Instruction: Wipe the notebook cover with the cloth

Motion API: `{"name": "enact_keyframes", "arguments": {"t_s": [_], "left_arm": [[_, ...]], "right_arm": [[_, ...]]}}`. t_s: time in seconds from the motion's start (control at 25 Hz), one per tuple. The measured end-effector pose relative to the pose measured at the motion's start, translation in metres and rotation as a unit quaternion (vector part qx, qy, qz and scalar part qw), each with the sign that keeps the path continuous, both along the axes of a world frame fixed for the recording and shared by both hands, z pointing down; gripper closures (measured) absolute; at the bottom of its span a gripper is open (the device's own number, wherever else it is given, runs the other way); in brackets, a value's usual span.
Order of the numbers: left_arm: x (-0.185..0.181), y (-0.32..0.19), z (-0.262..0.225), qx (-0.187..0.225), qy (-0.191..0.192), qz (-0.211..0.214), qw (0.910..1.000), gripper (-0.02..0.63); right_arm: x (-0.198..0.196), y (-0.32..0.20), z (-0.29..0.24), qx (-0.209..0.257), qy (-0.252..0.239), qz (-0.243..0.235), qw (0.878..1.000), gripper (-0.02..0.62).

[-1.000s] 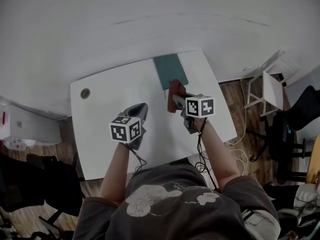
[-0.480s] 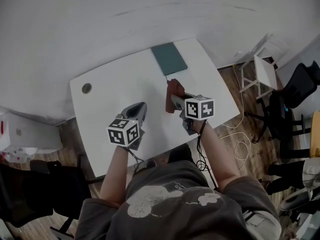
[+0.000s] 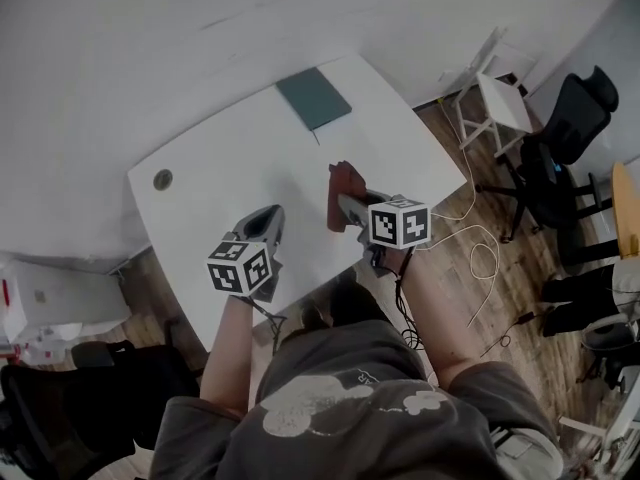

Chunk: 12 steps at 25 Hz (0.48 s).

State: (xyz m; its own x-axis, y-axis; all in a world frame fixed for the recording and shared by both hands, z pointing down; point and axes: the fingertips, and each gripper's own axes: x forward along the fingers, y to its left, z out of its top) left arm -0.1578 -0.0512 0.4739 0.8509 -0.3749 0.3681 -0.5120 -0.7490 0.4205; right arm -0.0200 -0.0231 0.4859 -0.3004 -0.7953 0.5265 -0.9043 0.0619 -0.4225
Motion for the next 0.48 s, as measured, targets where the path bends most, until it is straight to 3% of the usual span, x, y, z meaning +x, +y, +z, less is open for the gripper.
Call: {"name": "enact_keyframes", "arguments": {"t_s": [0.48], "left_arm": [[0.023, 0.014, -0.003, 0.002, 0.004, 0.025, 0.9997, 0.601]], "right_arm": [[0.012, 0.018, 0.004, -0.001, 0.002, 0.011, 1.0, 0.489]]}}
